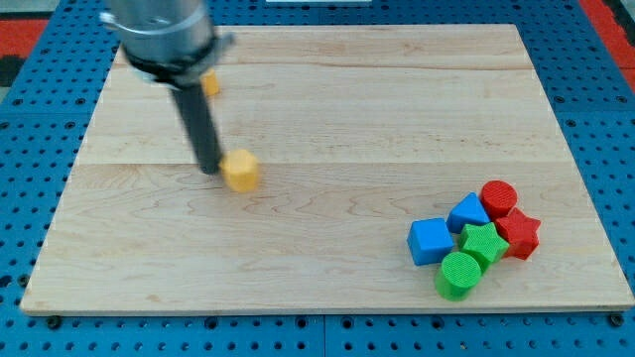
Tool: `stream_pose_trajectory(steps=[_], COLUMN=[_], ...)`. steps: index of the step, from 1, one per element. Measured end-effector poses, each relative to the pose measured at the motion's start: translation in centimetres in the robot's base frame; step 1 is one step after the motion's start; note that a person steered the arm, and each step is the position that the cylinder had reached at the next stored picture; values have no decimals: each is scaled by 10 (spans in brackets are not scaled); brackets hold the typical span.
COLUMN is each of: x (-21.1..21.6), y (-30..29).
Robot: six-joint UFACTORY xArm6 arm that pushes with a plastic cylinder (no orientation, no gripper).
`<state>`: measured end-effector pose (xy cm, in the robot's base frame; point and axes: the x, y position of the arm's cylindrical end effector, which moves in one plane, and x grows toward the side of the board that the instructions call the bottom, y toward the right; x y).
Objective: Move the yellow heart towards the center of the board
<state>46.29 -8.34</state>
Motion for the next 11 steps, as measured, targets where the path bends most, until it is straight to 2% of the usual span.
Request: stream_pose_trajectory(steps=[1,2,3,5,6,7,8,9,10,11], x=[15,17,21,-74,-180,-206,-153,-115,-106,-75], y=[99,153,176,18,8,-79,-71,-11,-50,16])
